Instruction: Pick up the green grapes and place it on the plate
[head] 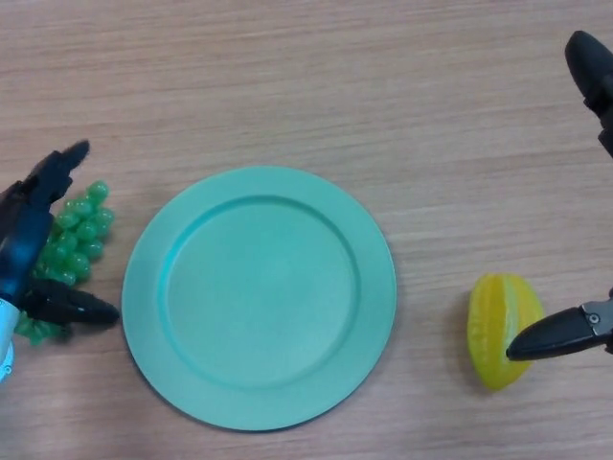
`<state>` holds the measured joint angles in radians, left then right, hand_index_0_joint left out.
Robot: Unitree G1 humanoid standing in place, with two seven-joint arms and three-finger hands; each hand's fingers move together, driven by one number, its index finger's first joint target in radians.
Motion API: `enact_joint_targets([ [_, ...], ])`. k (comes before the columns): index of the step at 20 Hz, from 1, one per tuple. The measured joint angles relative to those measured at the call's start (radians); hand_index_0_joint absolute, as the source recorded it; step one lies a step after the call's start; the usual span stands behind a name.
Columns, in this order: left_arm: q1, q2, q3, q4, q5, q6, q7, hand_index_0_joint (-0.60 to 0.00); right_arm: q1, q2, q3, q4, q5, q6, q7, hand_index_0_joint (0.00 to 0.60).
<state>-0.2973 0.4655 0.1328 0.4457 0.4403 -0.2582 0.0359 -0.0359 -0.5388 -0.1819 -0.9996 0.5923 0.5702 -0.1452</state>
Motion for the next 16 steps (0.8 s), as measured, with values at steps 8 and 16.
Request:
enact_joint_targets([
  [8, -0.002, 0.003, 0.003, 0.042, -0.038, -0.022, 0.080, -0.600, 0.022, -0.033, 0.003, 0.000, 0.007, -0.037, -0.029, 0.000],
  [16, 0.053, 0.051, 0.130, -0.155, -0.136, 0.051, 0.112, -0.600, 0.032, -0.059, 0.004, 0.000, 0.040, -0.052, -0.056, 0.000],
])
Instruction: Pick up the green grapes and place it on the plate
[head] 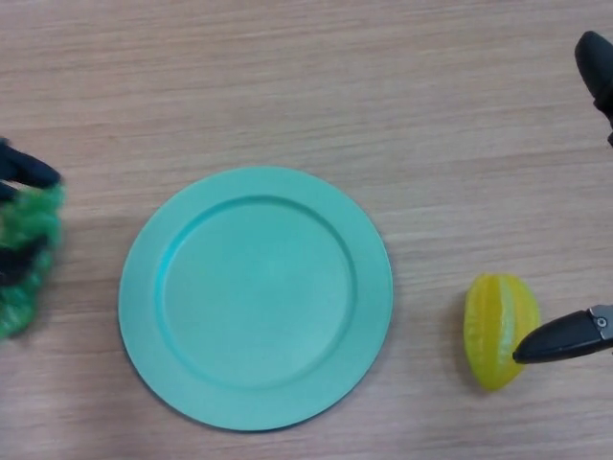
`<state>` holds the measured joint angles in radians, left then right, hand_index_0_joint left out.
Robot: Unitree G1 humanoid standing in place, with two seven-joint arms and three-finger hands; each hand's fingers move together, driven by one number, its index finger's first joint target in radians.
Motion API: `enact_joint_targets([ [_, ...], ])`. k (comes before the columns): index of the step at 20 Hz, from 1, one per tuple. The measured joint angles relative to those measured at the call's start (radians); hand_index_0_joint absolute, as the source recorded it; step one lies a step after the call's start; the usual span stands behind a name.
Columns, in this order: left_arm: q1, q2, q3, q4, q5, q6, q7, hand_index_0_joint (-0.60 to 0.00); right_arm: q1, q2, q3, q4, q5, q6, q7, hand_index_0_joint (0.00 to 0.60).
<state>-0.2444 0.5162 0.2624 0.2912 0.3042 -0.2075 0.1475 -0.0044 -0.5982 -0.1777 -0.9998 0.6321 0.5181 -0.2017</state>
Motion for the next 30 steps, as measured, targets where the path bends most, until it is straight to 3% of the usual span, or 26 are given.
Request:
enact_joint_targets([
  [3, 0.058, -0.004, 0.064, -0.241, -0.062, 0.087, -0.010, -0.600, -0.005, 0.000, 0.000, 0.000, 0.000, -0.001, -0.003, 0.000],
  [5, 0.102, -0.029, 0.067, -0.418, -0.063, 0.126, -0.114, -0.600, -0.015, 0.000, 0.005, 0.000, 0.000, -0.001, -0.005, 0.000],
  [6, 0.137, -0.063, 0.062, -0.539, -0.072, 0.172, -0.212, -0.600, -0.024, 0.002, 0.014, 0.000, 0.000, -0.001, -0.005, 0.000],
  [8, 0.185, -0.129, 0.013, -0.721, -0.104, 0.279, -0.374, -0.600, -0.033, 0.003, 0.018, 0.000, 0.000, -0.001, -0.005, 0.000],
  [10, 0.195, -0.182, -0.042, -0.860, -0.172, 0.417, -0.446, -0.600, -0.037, 0.005, 0.019, 0.000, 0.000, -0.001, -0.005, 0.000],
  [13, 0.188, -0.210, -0.066, -1.008, -0.230, 0.606, -0.497, -0.600, -0.037, 0.021, 0.018, 0.000, 0.000, -0.001, -0.005, 0.000],
  [15, 0.189, -0.201, -0.117, -1.009, -0.193, 0.598, -0.527, -0.600, -0.038, 0.024, 0.018, 0.000, 0.000, -0.001, -0.003, 0.000],
  [17, 0.192, -0.207, -0.150, -1.004, -0.161, 0.565, -0.591, -0.402, -0.038, 0.030, 0.017, 0.000, 0.000, -0.001, 0.003, 0.000],
  [18, 0.186, -0.208, -0.150, -1.004, -0.170, 0.565, -0.591, -0.252, -0.038, 0.030, 0.017, 0.000, 0.000, -0.001, 0.004, 0.000],
  [19, 0.178, -0.214, -0.149, -1.004, -0.181, 0.565, -0.590, -0.151, -0.038, 0.031, 0.016, 0.000, 0.000, -0.001, 0.007, 0.000],
  [20, 0.164, -0.228, -0.144, -1.004, -0.225, 0.565, -0.571, -0.009, -0.038, 0.037, 0.015, 0.000, -0.001, 0.000, 0.015, 0.000],
  [22, 0.145, -0.227, -0.144, -1.004, -0.273, 0.566, -0.515, 0.000, -0.039, 0.050, 0.014, 0.000, -0.002, 0.003, 0.029, 0.000],
  [27, 0.145, -0.225, -0.137, -1.004, -0.243, 0.571, -0.503, 0.000, -0.056, 0.073, -0.002, 0.000, -0.038, 0.015, 0.052, 0.000],
  [30, 0.149, -0.231, -0.113, -1.058, -0.320, 0.593, -0.478, 0.000, -0.068, 0.078, -0.002, 0.000, -0.042, 0.051, 0.062, 0.000],
])
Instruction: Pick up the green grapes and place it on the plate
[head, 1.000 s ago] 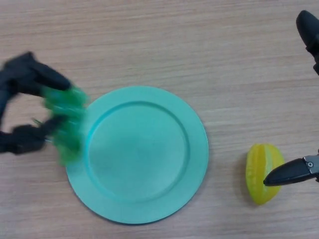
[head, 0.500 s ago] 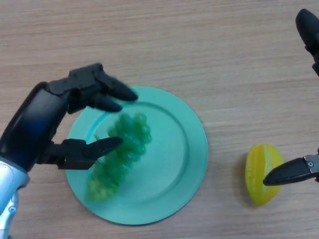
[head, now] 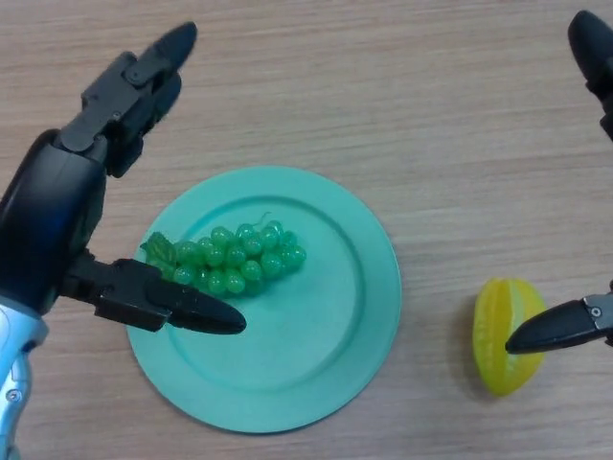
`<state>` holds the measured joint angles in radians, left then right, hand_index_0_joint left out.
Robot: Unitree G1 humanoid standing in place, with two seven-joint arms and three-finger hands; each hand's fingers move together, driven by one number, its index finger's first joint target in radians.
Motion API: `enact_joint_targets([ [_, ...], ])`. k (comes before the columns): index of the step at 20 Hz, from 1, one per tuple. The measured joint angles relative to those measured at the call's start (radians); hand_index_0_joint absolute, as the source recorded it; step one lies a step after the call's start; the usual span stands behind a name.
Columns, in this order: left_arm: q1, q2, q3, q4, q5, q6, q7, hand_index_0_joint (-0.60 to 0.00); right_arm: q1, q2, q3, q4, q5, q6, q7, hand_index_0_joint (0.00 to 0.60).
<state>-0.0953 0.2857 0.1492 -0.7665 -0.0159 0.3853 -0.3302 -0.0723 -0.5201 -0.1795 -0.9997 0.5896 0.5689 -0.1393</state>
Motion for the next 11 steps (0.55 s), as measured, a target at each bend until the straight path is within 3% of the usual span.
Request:
enact_joint_targets([
  [4, 0.004, 0.010, 0.175, -0.133, -0.325, 0.121, 0.038, 0.000, -0.011, -0.002, 0.000, 0.000, 0.000, 0.005, 0.000, 0.000],
  [6, 0.014, 0.032, 0.213, -0.139, -0.357, 0.123, 0.104, 0.000, -0.019, -0.014, 0.002, 0.000, 0.000, 0.005, -0.001, 0.000],
  [11, 0.064, 0.031, 0.222, -0.152, -0.377, 0.123, 0.120, 0.000, -0.024, -0.019, 0.062, 0.000, -0.007, 0.005, -0.024, 0.000],
])
